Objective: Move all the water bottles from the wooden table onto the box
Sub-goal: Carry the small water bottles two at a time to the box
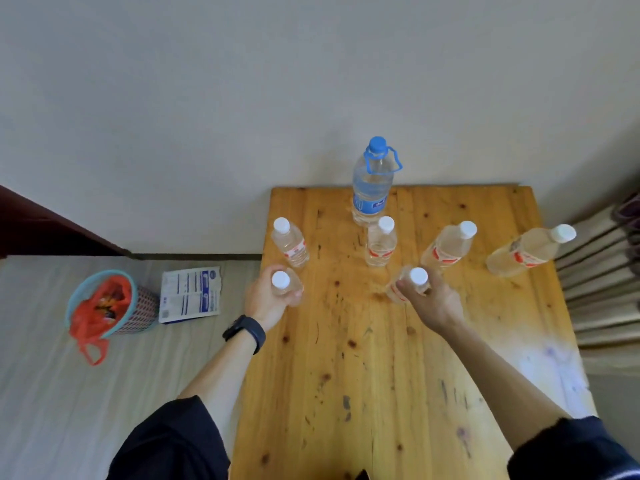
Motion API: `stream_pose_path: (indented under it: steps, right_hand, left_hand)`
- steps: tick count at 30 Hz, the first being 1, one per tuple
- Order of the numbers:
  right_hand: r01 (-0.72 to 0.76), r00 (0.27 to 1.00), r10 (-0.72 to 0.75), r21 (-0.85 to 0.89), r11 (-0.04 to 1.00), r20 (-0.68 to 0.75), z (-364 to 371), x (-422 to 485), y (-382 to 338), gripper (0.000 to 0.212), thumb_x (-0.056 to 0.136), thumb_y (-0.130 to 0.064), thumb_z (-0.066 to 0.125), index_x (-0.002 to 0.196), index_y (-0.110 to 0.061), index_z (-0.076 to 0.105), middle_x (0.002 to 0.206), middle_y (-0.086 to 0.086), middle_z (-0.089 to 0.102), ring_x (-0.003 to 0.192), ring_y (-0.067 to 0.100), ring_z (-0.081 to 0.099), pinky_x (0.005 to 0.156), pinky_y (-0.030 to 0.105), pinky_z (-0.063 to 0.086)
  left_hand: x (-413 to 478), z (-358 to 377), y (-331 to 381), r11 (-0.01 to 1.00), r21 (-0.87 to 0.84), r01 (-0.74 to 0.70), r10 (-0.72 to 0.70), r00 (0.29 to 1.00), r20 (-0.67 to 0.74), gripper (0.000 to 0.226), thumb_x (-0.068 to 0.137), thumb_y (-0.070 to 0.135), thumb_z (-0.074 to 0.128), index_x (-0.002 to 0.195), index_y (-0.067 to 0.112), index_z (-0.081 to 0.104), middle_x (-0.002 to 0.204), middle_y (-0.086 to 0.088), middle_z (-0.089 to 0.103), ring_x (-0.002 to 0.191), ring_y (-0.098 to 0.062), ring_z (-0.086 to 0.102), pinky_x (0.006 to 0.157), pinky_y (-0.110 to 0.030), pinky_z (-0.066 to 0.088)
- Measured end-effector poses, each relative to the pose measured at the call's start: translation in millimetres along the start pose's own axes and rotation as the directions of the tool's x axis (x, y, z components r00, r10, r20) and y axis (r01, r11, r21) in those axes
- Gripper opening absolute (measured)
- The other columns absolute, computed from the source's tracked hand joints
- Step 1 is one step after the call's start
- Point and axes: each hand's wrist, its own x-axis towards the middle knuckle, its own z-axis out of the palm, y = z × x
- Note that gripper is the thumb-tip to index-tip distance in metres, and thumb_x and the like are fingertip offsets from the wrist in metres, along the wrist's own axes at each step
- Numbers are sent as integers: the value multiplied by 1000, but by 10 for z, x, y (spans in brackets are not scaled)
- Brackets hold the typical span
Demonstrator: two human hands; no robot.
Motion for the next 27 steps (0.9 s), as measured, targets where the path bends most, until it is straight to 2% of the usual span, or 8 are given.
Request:
stream_pose_path:
  steps: [2, 4, 8, 10, 13, 18, 21, 27]
  right_hand:
    - [29, 999, -28, -12, 1000, 38, -17, -185, 12, 63, 88, -51, 68, 142, -26, 47, 119, 5, 65, 107, 26, 61, 74, 26, 44]
    - [40, 997, -38, -37, 998, 64, -2, -394, 73, 69, 86, -53, 70, 146, -27, 45, 129, 5, 63, 118, 27, 60, 83, 26, 44]
    - [37, 990, -30, -52, 998, 136, 112, -839, 223, 73, 83, -57, 72, 146, -32, 45, 137, 2, 61, 127, 25, 56, 94, 29, 45]
    - [24, 982, -17, -34, 999, 186, 196, -1060, 303, 74, 81, -57, 74, 146, -34, 46, 138, 1, 60, 129, 23, 55, 100, 32, 47]
    - [31, 969, -19, -45, 999, 248, 342, -1351, 413, 75, 80, -57, 74, 146, -34, 46, 138, -2, 61, 129, 20, 56, 100, 32, 48]
    - [75, 950, -42, -95, 993, 308, 527, -1616, 518, 74, 83, -53, 73, 147, -30, 45, 141, -4, 58, 131, 18, 53, 101, 29, 46]
    - [111, 939, -64, -120, 987, 339, 601, -1664, 565, 73, 85, -50, 72, 149, -29, 43, 146, -5, 53, 131, 18, 52, 100, 25, 43]
    - [91, 947, -65, -70, 993, 313, 591, -1642, 663, 79, 83, -52, 73, 152, -34, 38, 152, -9, 46, 138, 16, 46, 108, 25, 39]
  left_hand:
    - [-150, -24, -24, 999, 28, -37, 35, 997, 62, 48, 76, 27, 85, 113, 33, 55, 104, 16, 64, 95, -5, 59, 70, -17, 42]
    - [-325, -26, -59, 998, 45, -54, 47, 990, 135, 49, 78, 29, 84, 117, 34, 55, 106, 17, 62, 96, -3, 57, 70, -14, 41]
    - [-686, 17, -199, 983, 151, -103, 59, 960, 274, 56, 78, 41, 81, 127, 38, 53, 116, 13, 61, 105, -9, 57, 84, -27, 50]
    - [-861, 58, -260, 978, 163, -128, 67, 939, 336, 57, 78, 40, 82, 127, 38, 53, 116, 14, 63, 108, -8, 58, 85, -24, 48]
    - [-1100, 113, -321, 967, 194, -167, 75, 909, 410, 59, 78, 37, 82, 130, 37, 54, 121, 14, 62, 110, -7, 55, 85, -21, 43]
    - [-1341, 185, -464, 954, 212, -212, 95, 884, 457, 59, 76, 32, 84, 128, 35, 57, 128, 15, 61, 116, -6, 55, 90, -15, 38]
    - [-1403, 198, -572, 956, 198, -218, 105, 880, 463, 59, 77, 30, 84, 129, 36, 57, 130, 17, 60, 118, -5, 54, 94, -17, 40]
    - [-1407, 206, -626, 960, 164, -229, 133, 883, 451, 62, 78, 30, 84, 132, 36, 54, 133, 16, 57, 123, -6, 50, 97, -17, 36]
